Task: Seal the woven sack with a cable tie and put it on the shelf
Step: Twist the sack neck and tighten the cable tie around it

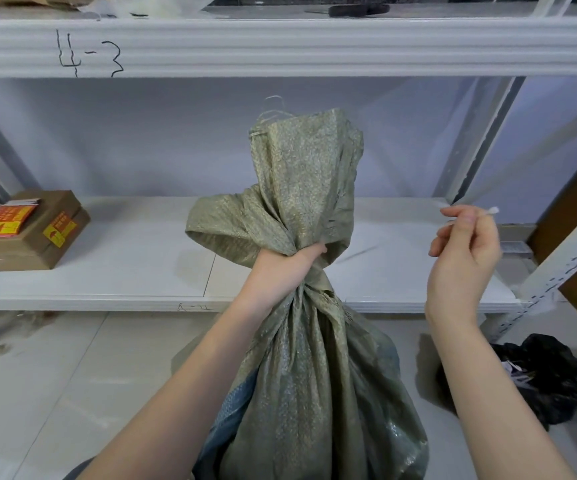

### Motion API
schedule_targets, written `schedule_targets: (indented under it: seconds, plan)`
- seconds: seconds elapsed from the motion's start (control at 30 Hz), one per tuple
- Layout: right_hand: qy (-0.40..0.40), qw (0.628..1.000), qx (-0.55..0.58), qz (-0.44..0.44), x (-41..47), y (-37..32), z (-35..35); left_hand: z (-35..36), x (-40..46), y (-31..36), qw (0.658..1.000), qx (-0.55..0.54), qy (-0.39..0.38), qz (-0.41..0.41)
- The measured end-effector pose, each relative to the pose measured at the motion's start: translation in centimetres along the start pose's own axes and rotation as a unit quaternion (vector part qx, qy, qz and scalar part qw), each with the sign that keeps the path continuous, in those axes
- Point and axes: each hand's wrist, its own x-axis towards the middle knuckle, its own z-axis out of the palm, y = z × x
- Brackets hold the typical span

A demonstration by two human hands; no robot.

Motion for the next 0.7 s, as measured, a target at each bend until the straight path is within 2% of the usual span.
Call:
schedule_targets:
  seconds: [0.13, 0.33, 0.47, 0.7]
  plan:
    - [-0.014, 1.0, -0.008, 0.01, -0.1, 0.1, 0.0, 0.2, 0.0, -0.3, 0.999, 0.013, -0.006, 0.029]
    - [-0.157, 0.987, -0.032, 0.01, -1.9, 0.1, 1.8, 0.6, -0.3, -0.2, 0.998, -0.036, -0.021, 0.048]
    - [-0.221, 0.975, -0.031, -0.014, -3.6, 0.2, 2.9, 0.7, -0.3, -0.2, 0.997, -0.049, -0.026, 0.057]
    - [-0.249, 0.967, -0.038, -0.027, -4.2, 0.2, 3.2, 0.9, -0.3, -0.3, 0.994, -0.052, -0.038, 0.09]
